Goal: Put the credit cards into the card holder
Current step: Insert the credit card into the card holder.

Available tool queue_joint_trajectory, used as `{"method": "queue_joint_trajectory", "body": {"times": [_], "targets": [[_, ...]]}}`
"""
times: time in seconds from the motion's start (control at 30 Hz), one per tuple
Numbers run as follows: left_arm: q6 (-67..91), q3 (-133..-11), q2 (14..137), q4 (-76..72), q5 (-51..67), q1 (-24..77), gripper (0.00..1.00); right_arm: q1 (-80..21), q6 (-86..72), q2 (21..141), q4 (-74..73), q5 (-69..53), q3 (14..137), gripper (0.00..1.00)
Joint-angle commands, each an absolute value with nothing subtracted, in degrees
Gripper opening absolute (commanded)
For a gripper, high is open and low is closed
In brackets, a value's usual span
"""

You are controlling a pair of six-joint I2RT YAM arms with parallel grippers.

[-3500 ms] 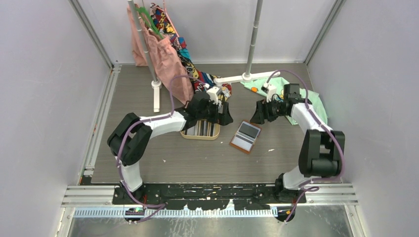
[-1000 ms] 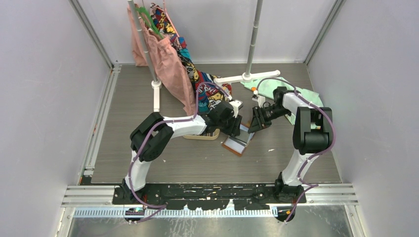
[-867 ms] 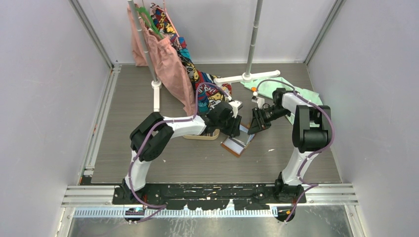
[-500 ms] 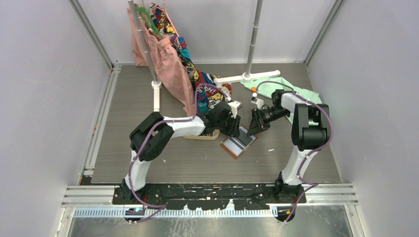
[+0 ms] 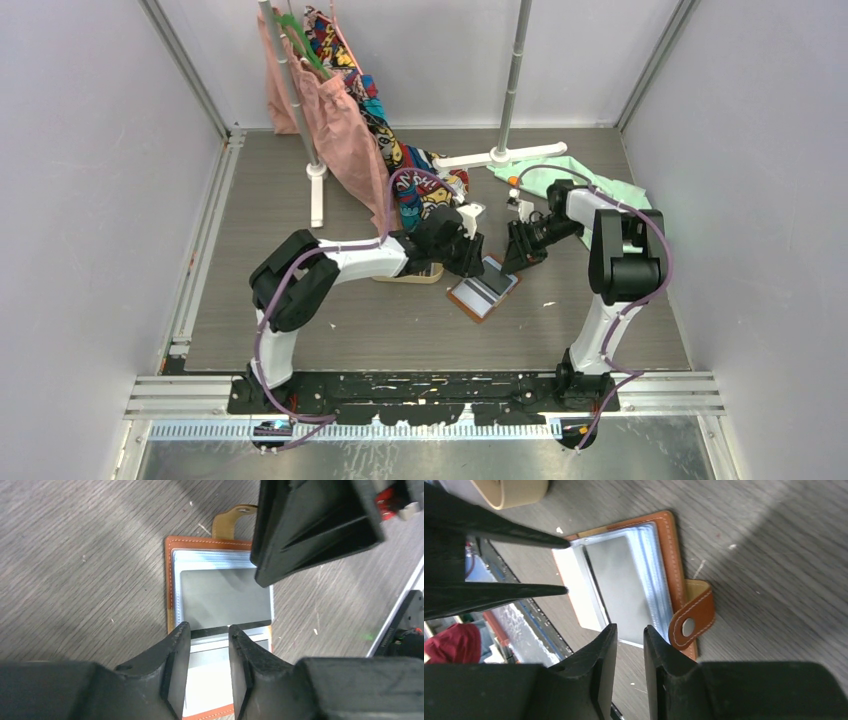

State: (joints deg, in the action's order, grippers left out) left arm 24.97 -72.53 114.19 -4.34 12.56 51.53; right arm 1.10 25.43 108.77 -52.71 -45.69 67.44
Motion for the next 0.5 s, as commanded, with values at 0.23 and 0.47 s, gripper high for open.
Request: {"method": "queue_joint_trajectory", "body": {"times": [0.23, 0.47], "targets": [[25.4, -73.8, 110.4, -1.0, 17.0, 52.1, 0.09, 0.4, 22.9, 106.3, -49.5, -40.1, 67.4, 0.33], [26.3, -75.3, 113.3, -1.1, 18.2, 52.4, 0.07, 0.3, 23.1, 107.0, -49.9, -39.9, 67.5, 0.33]]}}
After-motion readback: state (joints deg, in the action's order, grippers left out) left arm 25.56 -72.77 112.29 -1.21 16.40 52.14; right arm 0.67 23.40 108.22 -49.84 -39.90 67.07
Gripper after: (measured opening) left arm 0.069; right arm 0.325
